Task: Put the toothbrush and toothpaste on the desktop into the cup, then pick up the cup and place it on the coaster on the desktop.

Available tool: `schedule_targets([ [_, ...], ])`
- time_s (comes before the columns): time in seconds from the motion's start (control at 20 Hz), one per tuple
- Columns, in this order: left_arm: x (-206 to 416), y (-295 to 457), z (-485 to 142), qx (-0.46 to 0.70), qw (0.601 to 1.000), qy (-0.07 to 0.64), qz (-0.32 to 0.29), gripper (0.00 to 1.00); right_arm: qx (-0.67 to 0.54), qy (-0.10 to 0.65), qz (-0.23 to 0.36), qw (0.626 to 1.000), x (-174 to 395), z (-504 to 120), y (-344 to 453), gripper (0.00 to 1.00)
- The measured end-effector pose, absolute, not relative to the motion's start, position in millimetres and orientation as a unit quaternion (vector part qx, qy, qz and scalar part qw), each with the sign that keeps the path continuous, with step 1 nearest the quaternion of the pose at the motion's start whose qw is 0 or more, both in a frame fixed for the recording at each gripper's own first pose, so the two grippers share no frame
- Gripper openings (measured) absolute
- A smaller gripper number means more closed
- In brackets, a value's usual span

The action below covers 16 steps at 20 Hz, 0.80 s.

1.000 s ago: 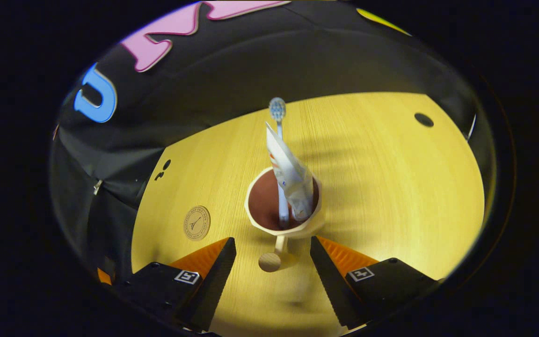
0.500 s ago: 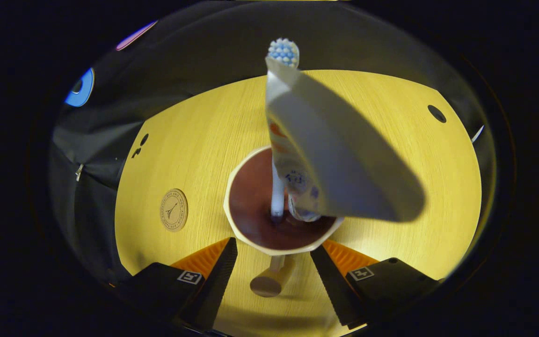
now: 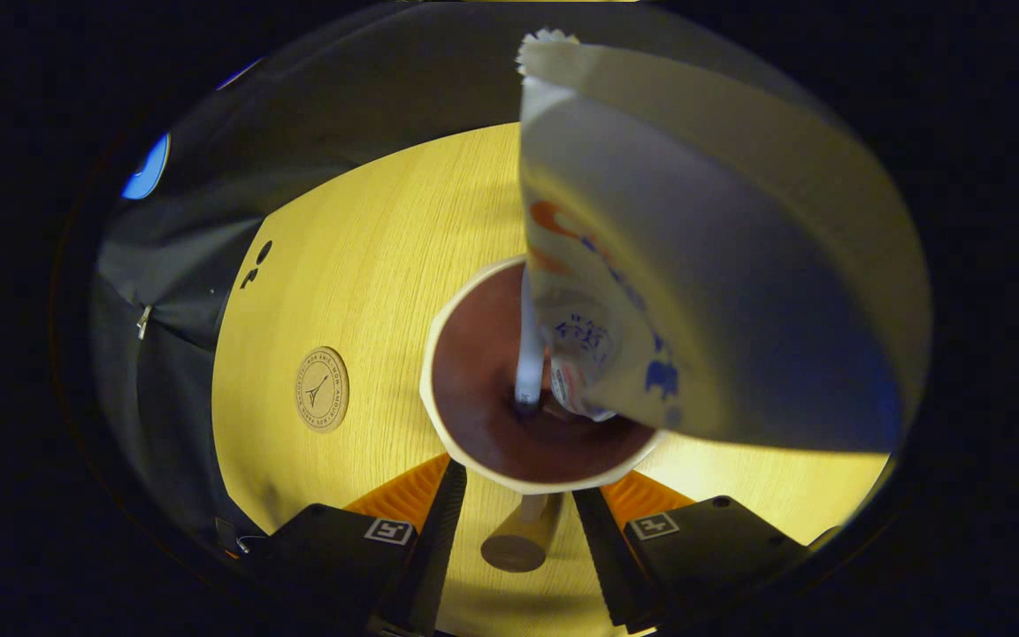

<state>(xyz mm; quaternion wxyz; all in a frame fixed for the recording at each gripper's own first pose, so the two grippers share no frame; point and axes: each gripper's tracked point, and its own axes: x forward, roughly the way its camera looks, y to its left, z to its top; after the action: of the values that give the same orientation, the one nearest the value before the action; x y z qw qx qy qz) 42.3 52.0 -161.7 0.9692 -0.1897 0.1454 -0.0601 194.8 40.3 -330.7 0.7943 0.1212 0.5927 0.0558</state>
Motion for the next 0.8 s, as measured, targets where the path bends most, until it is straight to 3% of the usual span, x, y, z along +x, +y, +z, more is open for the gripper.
schedule_targets([
  [0.05, 41, 50, -162, -0.191, 0.968, 0.148, -0.062, 0.98, 0.117, 0.594, 0.054, 0.794, 195, -331, 39, 0.69],
  [0.1, 41, 47, -163, -0.191, 0.968, 0.150, -0.067, 0.98, 0.111, 0.594, 0.053, 0.795, 193, -334, 37, 0.57],
  [0.2, 38, 42, -164, -0.188, 0.967, 0.153, -0.072, 0.98, 0.101, 0.596, 0.049, 0.795, 190, -335, 34, 0.59],
  [0.25, 38, 41, -165, -0.186, 0.967, 0.156, -0.073, 0.97, 0.098, 0.599, 0.048, 0.793, 190, -334, 33, 0.48],
  [0.35, 35, 38, -168, -0.184, 0.967, 0.161, -0.077, 0.98, 0.081, 0.595, 0.048, 0.798, 191, -333, 33, 0.39],
  [0.4, 34, 36, -170, -0.184, 0.966, 0.164, -0.078, 0.98, 0.072, 0.592, 0.047, 0.802, 191, -332, 33, 0.40],
  [0.45, 34, 36, -172, -0.183, 0.966, 0.166, -0.078, 0.98, 0.070, 0.587, 0.048, 0.805, 189, -330, 34, 0.31],
  [0.75, 28, 29, -180, -0.177, 0.964, 0.178, -0.084, 0.98, 0.027, 0.588, 0.059, 0.806, 181, -330, 29, 0.34],
  [0.8, 27, 27, -183, -0.177, 0.963, 0.183, -0.085, 0.98, 0.021, 0.586, 0.056, 0.808, 181, -330, 28, 0.31],
])
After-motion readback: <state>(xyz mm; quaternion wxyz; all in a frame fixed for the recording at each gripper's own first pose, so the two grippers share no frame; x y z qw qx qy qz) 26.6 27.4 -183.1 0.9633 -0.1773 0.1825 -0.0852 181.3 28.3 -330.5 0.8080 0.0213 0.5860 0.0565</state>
